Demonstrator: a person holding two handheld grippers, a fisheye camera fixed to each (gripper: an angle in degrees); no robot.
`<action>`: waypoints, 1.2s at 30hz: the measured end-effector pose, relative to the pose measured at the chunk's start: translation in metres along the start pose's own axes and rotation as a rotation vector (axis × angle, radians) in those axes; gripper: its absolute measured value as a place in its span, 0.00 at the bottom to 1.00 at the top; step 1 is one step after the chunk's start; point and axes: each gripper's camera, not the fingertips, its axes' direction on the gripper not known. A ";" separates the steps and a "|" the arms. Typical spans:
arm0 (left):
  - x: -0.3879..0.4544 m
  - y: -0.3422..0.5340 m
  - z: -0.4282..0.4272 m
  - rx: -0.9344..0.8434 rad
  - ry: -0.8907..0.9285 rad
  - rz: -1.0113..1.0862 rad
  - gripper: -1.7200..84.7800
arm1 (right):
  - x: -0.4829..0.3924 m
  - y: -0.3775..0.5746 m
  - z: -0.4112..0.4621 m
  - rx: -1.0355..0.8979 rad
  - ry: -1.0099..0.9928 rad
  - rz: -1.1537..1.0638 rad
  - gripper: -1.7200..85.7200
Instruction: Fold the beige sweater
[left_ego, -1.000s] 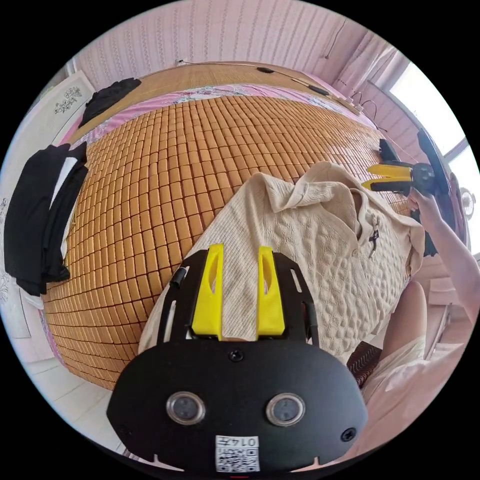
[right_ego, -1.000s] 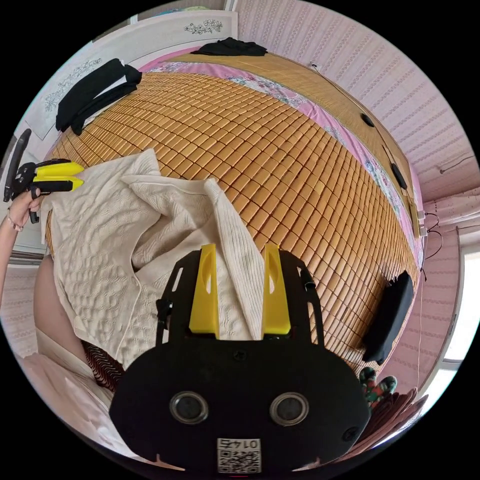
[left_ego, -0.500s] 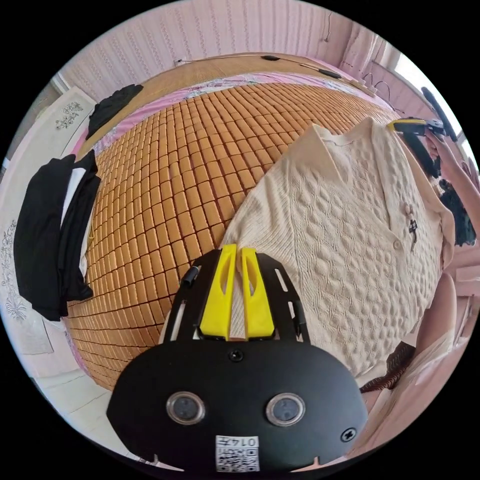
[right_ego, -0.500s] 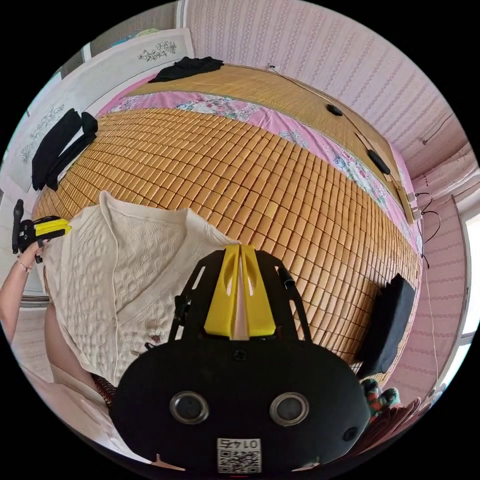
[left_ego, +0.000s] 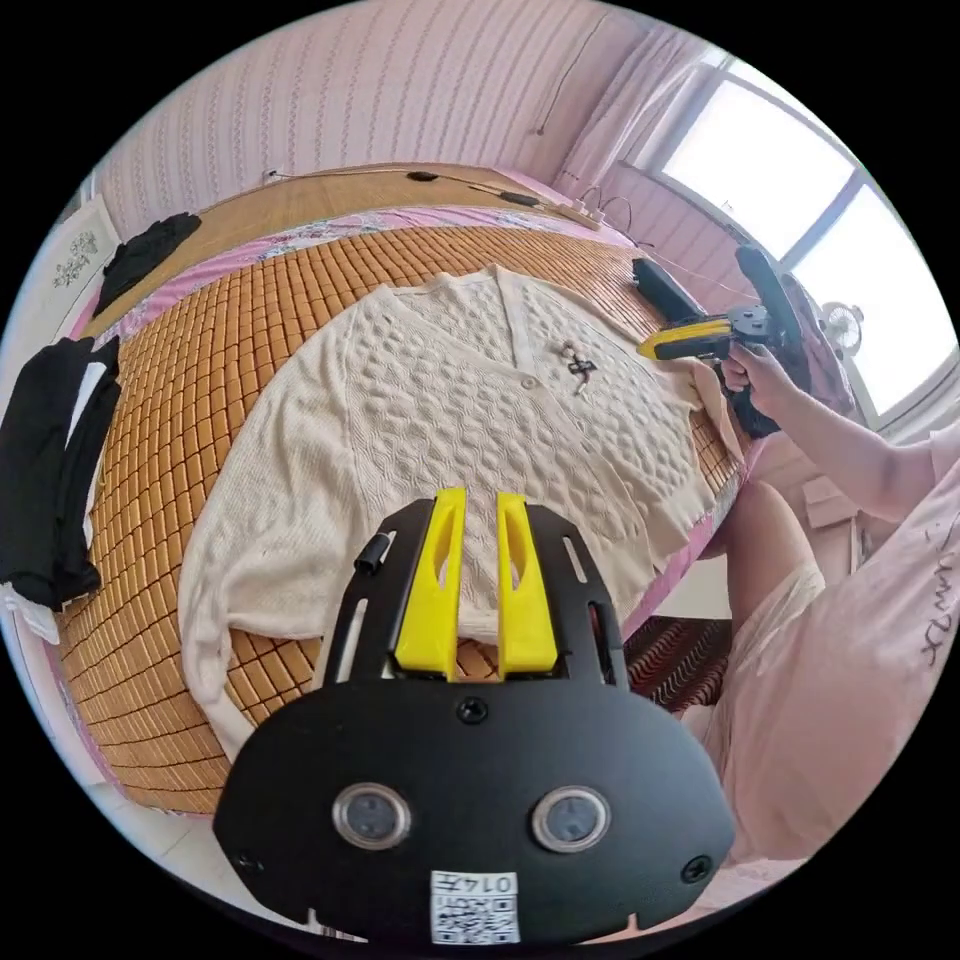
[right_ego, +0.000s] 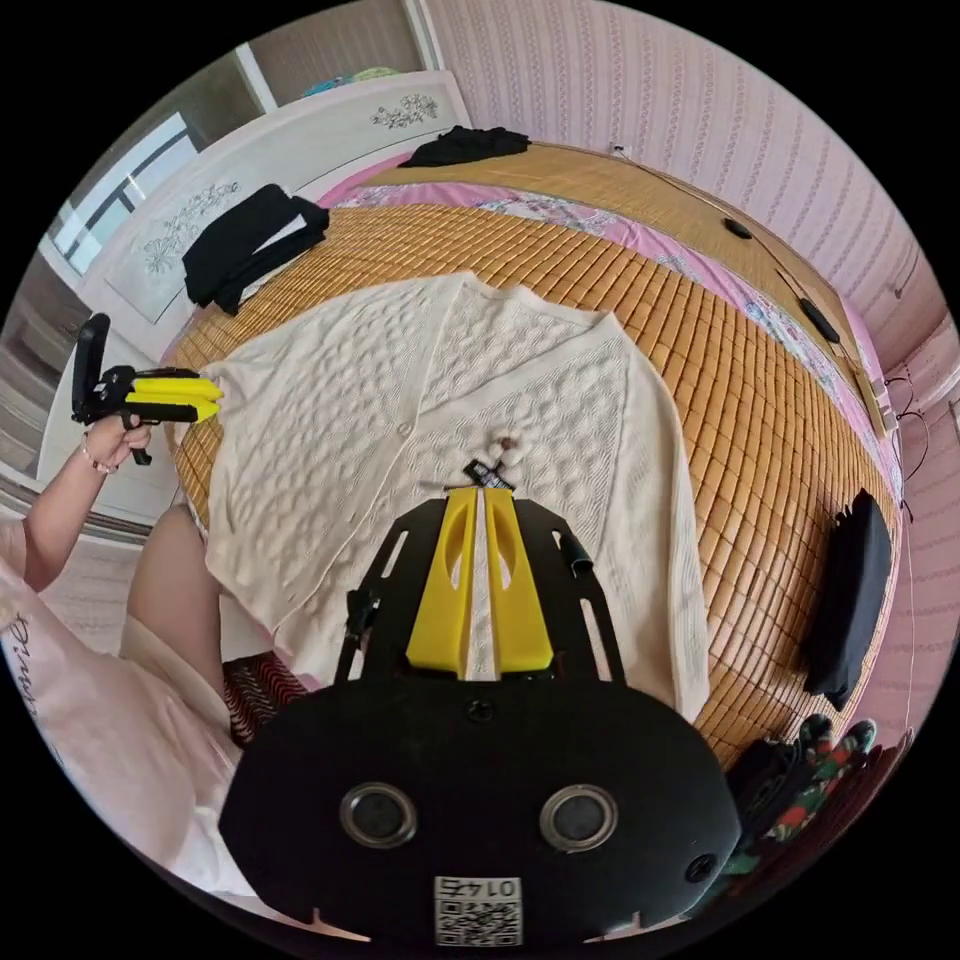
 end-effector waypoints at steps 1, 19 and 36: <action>0.009 0.009 0.002 -0.007 -0.011 0.003 0.09 | -0.024 0.027 0.011 -0.051 -0.006 -0.010 0.01; 0.037 0.093 0.047 -0.231 -0.057 -0.146 0.05 | -0.169 0.072 0.076 -0.165 -0.091 -0.149 0.09; 0.082 0.091 0.044 -0.186 -0.196 -0.089 0.11 | -0.215 0.049 0.112 -0.211 0.075 -0.387 0.03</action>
